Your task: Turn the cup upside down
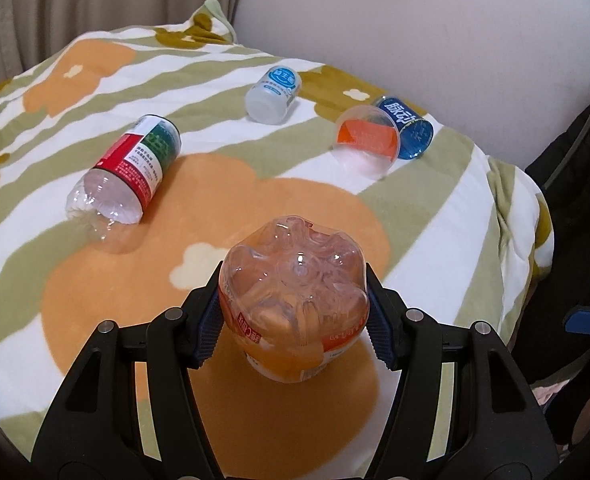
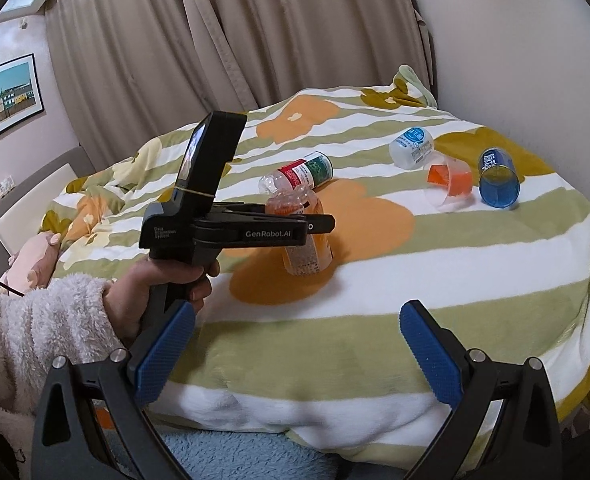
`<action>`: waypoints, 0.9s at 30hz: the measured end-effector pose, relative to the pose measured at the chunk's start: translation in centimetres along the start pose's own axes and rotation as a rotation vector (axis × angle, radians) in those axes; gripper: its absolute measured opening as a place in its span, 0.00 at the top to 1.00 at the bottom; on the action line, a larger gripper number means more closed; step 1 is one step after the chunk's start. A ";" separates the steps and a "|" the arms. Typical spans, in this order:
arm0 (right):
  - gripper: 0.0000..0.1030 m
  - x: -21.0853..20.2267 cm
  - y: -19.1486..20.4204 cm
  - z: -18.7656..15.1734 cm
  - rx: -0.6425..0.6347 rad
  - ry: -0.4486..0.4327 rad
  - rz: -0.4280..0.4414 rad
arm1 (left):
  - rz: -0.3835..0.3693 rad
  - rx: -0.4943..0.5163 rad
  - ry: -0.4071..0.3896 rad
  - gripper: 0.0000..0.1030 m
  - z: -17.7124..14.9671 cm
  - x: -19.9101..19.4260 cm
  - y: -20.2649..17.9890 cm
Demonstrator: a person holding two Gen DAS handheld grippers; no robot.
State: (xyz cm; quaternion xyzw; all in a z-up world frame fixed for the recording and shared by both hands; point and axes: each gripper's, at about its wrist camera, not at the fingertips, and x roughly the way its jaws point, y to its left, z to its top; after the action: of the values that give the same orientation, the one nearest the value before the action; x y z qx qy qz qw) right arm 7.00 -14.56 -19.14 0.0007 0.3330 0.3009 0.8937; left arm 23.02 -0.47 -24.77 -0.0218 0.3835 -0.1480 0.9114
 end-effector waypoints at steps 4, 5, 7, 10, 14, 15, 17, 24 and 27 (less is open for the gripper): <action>0.00 0.2 0.1 0.1 -0.015 0.002 -0.003 | 0.049 0.032 -0.007 0.00 0.0 -0.1 -0.5; 0.00 0.2 0.2 0.1 -0.015 0.002 -0.002 | 0.047 0.032 -0.034 0.00 -0.1 -0.4 -0.6; 0.00 0.2 0.1 0.1 -0.011 0.001 0.000 | 0.036 0.030 -0.042 0.00 -0.1 -0.7 -0.6; 0.00 0.3 0.1 0.0 -0.002 0.002 0.003 | 0.050 0.027 -0.029 0.00 -0.1 -0.7 -0.5; 0.00 0.3 0.4 0.1 -0.003 0.003 0.003 | 0.045 0.011 -0.027 0.00 -0.1 -1.2 -0.3; 0.00 0.3 0.5 0.1 -0.005 0.002 0.001 | 0.043 0.006 -0.027 0.00 -0.1 -1.4 -0.2; 0.00 0.2 0.6 0.2 -0.009 0.000 -0.001 | 0.035 -0.008 -0.027 0.00 -0.3 -1.9 0.0; 0.00 -1.5 1.9 1.7 -0.037 -0.045 -0.049 | 0.031 -0.048 -0.049 0.00 -0.8 -5.9 0.0; 0.01 -4.0 3.2 3.9 -0.091 -0.123 -0.130 | 0.035 -0.052 -0.131 0.00 -0.1 -10.0 -0.2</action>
State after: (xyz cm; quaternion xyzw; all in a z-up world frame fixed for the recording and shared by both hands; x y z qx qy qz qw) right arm 5.28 -13.33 -13.09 -0.0431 0.2630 0.2562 0.9292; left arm 16.29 2.23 -17.87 -0.0484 0.3272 -0.1203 0.9360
